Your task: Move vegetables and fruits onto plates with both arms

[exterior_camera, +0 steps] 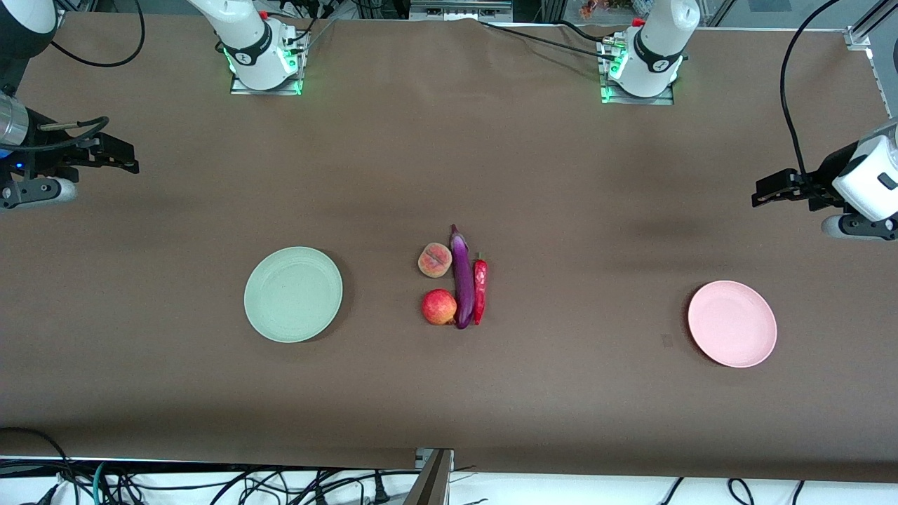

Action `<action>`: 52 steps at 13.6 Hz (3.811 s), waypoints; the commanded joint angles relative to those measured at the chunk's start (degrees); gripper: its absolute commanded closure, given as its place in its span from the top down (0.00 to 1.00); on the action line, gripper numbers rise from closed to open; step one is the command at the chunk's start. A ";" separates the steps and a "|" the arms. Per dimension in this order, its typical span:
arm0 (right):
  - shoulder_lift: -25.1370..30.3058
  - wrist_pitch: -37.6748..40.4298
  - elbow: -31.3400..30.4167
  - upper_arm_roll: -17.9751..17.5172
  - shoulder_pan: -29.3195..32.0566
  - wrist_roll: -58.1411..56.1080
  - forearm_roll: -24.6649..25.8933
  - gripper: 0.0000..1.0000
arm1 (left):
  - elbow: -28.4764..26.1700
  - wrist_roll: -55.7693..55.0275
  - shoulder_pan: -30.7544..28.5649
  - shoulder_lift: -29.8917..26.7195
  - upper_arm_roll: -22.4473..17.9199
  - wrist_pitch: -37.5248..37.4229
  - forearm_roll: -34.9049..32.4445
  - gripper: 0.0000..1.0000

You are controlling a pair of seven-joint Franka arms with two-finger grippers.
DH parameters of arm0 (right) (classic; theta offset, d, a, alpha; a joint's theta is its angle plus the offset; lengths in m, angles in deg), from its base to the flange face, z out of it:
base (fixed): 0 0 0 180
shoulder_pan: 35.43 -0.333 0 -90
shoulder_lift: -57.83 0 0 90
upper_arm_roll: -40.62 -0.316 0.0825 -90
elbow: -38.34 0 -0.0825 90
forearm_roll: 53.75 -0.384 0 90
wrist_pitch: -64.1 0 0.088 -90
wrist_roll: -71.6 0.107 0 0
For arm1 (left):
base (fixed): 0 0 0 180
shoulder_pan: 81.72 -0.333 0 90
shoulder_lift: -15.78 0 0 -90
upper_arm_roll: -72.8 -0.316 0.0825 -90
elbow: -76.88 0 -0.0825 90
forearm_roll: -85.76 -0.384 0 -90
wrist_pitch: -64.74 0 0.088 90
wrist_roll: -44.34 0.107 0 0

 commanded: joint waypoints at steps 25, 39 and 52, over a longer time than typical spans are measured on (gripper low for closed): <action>-0.64 0.45 1.51 -0.28 0.59 -1.01 0.00 1.00 | -0.72 0.42 -0.11 -1.71 0.43 0.49 -0.98 1.00; -2.40 0.45 3.53 -0.28 0.50 -1.10 -0.17 1.00 | 2.44 -0.28 -0.28 -1.45 -0.01 0.31 -1.24 1.00; -7.58 0.19 3.35 -0.63 0.15 -1.01 -3.68 1.00 | 4.64 0.33 -2.92 -0.48 -0.10 0.49 -0.54 1.00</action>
